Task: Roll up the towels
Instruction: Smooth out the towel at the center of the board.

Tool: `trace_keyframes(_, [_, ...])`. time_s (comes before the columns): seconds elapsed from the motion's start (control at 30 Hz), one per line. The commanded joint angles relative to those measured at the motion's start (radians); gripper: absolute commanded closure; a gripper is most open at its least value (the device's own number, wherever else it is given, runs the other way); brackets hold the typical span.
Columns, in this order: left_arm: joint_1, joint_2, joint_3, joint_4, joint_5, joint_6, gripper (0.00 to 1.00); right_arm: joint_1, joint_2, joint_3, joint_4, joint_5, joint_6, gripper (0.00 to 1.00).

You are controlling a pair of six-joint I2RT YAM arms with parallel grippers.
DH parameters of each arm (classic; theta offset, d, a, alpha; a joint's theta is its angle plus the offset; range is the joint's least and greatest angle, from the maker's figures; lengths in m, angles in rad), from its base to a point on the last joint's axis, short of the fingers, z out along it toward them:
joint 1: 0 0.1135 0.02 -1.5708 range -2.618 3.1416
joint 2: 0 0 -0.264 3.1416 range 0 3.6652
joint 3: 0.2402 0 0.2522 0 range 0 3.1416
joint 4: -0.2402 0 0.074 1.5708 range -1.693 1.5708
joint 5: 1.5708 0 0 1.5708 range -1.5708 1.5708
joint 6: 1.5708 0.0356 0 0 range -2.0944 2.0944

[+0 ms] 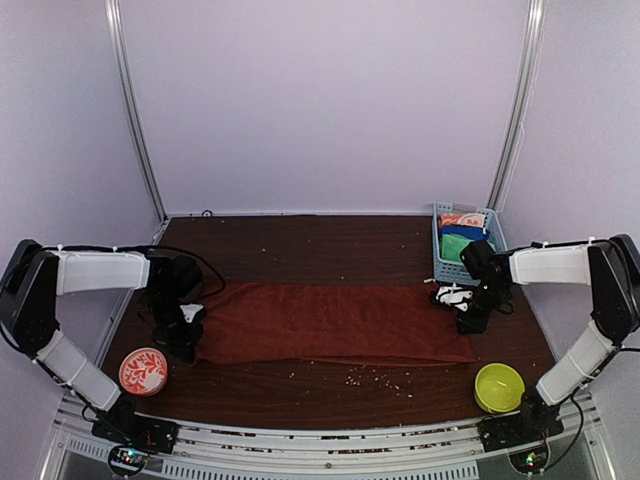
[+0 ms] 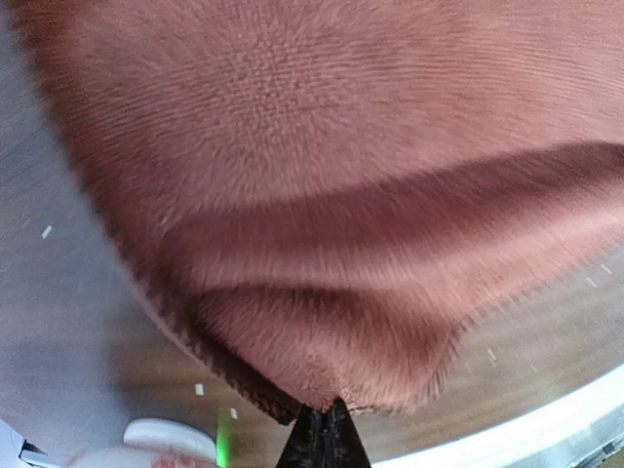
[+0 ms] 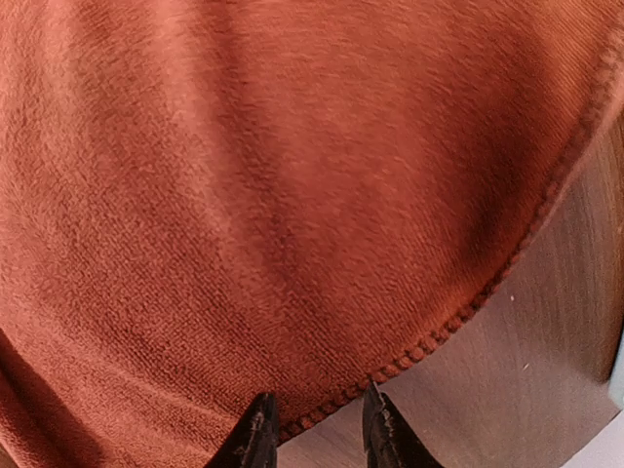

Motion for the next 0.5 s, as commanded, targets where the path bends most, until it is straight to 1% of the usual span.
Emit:
trace_keyframes(0.0, [-0.004,-0.114,0.02,-0.097,0.04,0.015,1.0,-0.04,0.005,-0.031,0.043,0.054,0.017,0.69])
trace_keyframes(0.13, [-0.005,-0.149,0.001,-0.116,0.075,0.024,1.0,-0.047,0.006,-0.047,0.051,0.048,0.017,0.69])
trace_keyframes(0.27, [-0.005,-0.17,0.007,-0.147,0.053,0.011,1.0,-0.048,0.015,-0.057,0.061,0.068,0.02,0.69])
trace_keyframes(0.33, [-0.005,-0.196,-0.006,-0.154,0.064,0.006,1.0,-0.051,0.013,-0.055,0.061,0.073,0.02,0.7])
trace_keyframes(0.47, [-0.006,-0.237,-0.041,-0.158,0.101,-0.002,1.0,-0.051,-0.031,-0.017,0.005,0.061,0.036,0.69])
